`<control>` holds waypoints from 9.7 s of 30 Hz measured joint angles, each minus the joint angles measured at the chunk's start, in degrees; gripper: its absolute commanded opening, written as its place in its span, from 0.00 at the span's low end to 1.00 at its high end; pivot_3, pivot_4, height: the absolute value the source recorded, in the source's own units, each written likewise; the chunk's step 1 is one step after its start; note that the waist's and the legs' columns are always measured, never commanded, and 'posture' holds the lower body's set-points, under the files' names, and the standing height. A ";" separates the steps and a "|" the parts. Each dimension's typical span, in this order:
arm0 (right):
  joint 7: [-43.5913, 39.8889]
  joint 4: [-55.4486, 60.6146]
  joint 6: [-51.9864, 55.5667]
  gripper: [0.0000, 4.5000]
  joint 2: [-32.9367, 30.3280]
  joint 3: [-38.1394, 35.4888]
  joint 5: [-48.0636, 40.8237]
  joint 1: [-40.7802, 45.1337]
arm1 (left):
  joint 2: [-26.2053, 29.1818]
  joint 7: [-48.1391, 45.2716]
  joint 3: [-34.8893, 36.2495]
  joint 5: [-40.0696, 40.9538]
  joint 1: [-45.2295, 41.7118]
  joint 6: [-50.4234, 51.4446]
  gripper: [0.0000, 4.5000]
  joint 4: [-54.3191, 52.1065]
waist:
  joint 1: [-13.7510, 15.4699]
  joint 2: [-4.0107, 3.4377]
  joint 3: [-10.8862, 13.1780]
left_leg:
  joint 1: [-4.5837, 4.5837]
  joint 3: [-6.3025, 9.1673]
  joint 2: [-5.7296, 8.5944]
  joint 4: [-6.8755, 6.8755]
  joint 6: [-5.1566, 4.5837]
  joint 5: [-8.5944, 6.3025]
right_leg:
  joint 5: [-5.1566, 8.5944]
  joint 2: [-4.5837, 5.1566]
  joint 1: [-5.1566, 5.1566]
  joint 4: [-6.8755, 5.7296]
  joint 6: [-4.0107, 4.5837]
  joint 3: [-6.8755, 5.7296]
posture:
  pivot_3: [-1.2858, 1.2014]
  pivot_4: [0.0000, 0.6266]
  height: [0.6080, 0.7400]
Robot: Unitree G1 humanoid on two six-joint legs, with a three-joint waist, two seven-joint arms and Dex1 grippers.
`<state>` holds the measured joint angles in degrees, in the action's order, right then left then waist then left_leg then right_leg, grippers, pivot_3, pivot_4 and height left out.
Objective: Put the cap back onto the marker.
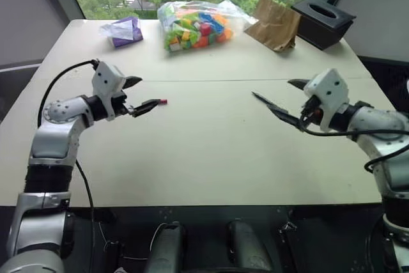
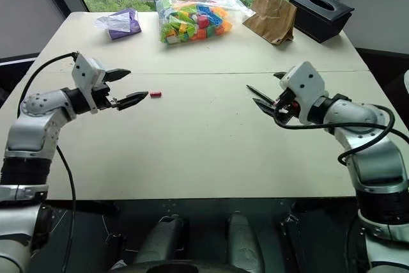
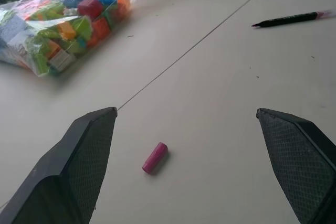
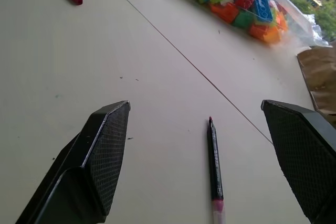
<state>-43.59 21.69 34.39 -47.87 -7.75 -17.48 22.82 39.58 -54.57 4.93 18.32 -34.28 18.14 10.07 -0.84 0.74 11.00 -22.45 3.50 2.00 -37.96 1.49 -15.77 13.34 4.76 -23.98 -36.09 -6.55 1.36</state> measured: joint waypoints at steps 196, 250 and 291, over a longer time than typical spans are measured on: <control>-11.45 -79.64 -35.41 0.01 14.74 8.14 15.61 27.97 | -3.73 -6.44 -4.53 -1.65 4.81 -1.36 0.00 -5.46 | -0.41 0.02 0.04 | -0.15 -0.06 0.05 -0.14 0.12 0.07 | -0.06 0.01 -0.26 -0.27 -0.01 0.06 | 0.52 0.24 1.00; -29.08 -20.73 -0.94 0.01 5.58 17.19 0.86 17.78 | -8.21 -16.99 -14.44 -7.74 -6.04 -22.23 0.00 5.66 | 0.01 0.02 0.03 | -0.20 -0.04 0.05 -0.16 0.11 0.07 | -0.06 0.01 -0.28 -0.26 -0.01 0.04 | 0.52 0.24 1.00; -29.58 -19.58 -0.24 0.01 4.21 18.14 0.56 17.85 | -9.11 -17.71 -15.48 -8.94 -5.84 -23.71 0.00 5.42 | 0.02 0.02 0.03 | -0.20 -0.04 0.04 -0.16 0.11 0.07 | -0.06 0.01 -0.28 -0.26 -0.01 0.04 | 0.52 0.24 1.00</control>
<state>-73.17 2.11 34.15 -43.66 10.40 -16.93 40.66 30.47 -72.29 -10.55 9.38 -40.12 -5.56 15.49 -0.82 0.76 11.03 -22.64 3.46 2.04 -38.13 1.61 -15.70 13.28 4.78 -24.26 -36.35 -6.56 1.40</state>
